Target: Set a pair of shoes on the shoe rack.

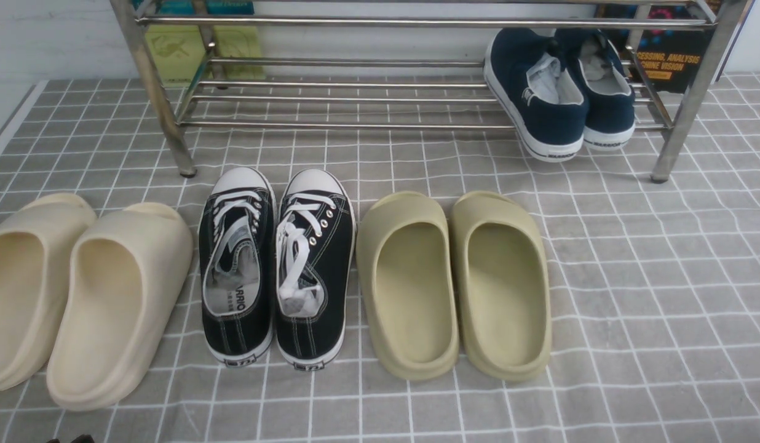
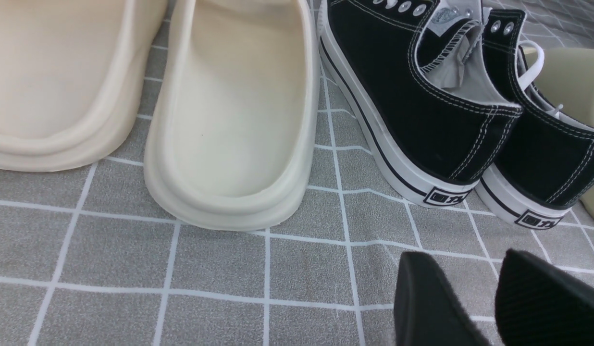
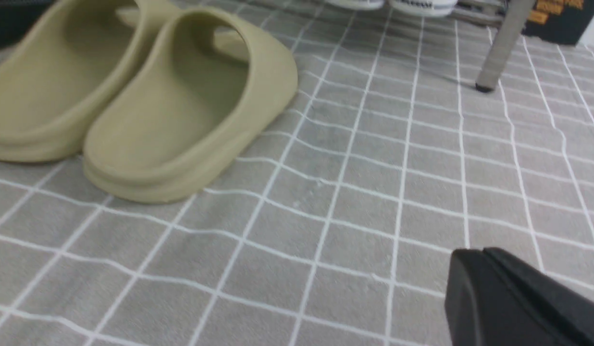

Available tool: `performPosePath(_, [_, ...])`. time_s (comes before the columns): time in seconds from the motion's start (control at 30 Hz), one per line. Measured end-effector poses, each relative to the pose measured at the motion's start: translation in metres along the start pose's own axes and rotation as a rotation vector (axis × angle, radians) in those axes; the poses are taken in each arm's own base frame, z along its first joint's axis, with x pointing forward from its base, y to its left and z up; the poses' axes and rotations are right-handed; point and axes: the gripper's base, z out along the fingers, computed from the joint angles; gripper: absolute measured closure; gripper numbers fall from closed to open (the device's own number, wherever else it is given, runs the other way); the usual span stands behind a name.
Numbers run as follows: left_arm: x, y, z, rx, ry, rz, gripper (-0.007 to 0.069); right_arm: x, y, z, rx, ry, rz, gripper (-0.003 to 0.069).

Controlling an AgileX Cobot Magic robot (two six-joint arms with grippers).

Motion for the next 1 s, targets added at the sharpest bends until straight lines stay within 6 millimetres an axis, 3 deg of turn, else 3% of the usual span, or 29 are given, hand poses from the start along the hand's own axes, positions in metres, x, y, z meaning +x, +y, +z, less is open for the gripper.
performPosePath(0.3, [0.0000,0.0000,0.0000,0.000,-0.001,0.000,0.0386,0.0051,-0.0084,-0.0060,0.145,0.051,-0.034,0.0654])
performPosePath(1.0, [0.0000,0.0000,0.0000,0.000,-0.001,0.000,0.0386,0.0049,-0.0088,-0.0061,0.149,0.052,-0.042,0.0638])
